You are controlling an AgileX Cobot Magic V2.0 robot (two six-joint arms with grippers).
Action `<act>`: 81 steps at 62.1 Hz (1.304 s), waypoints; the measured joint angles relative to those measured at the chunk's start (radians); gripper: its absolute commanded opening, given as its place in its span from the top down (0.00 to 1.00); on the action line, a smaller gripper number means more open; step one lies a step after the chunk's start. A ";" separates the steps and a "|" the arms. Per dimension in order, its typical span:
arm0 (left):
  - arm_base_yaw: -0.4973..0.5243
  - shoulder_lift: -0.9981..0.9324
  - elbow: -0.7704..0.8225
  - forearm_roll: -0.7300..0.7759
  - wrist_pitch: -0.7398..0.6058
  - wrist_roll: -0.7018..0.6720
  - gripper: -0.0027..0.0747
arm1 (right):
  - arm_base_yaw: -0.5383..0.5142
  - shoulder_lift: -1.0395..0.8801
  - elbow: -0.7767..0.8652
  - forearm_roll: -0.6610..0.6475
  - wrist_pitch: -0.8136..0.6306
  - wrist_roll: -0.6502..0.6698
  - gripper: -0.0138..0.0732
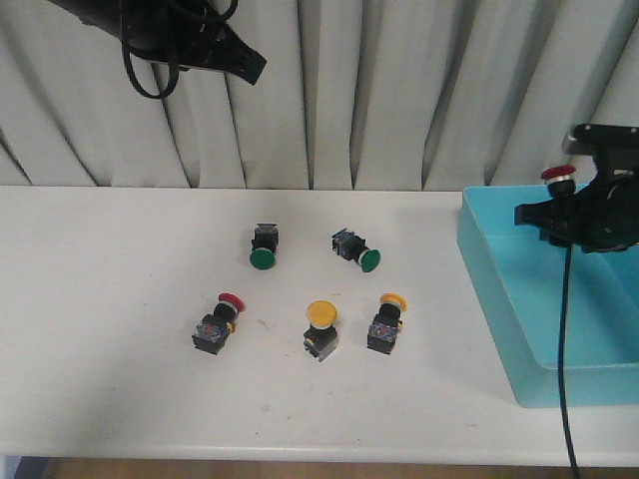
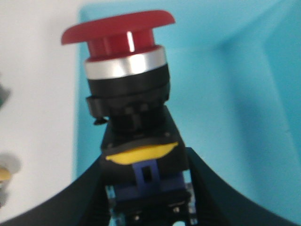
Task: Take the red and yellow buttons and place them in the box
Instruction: 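Lower the red button into the blue box and open the right gripper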
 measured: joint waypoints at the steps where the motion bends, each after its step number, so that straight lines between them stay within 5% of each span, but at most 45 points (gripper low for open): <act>1: 0.000 0.000 0.000 0.001 -0.002 0.000 0.97 | 0.000 0.018 -0.008 0.001 0.004 0.001 0.81; 21: 0.000 0.000 0.000 0.003 -0.052 -0.019 0.97 | 0.000 0.307 -0.194 0.008 0.112 -0.015 0.74; 40: 0.000 0.000 0.000 0.004 -0.050 -0.095 0.97 | 0.000 0.408 -0.265 0.011 0.167 -0.035 0.48; 55: 0.000 0.000 0.000 0.005 -0.033 -0.103 0.95 | 0.000 0.413 -0.294 0.003 0.183 -0.061 0.29; 68: 0.000 0.000 0.000 0.005 -0.034 -0.103 0.89 | 0.000 0.338 -0.307 -0.014 0.215 -0.064 0.27; 81: 0.000 0.000 0.000 -0.074 -0.065 -0.103 0.70 | 0.000 0.117 -0.307 -0.016 0.233 -0.065 0.27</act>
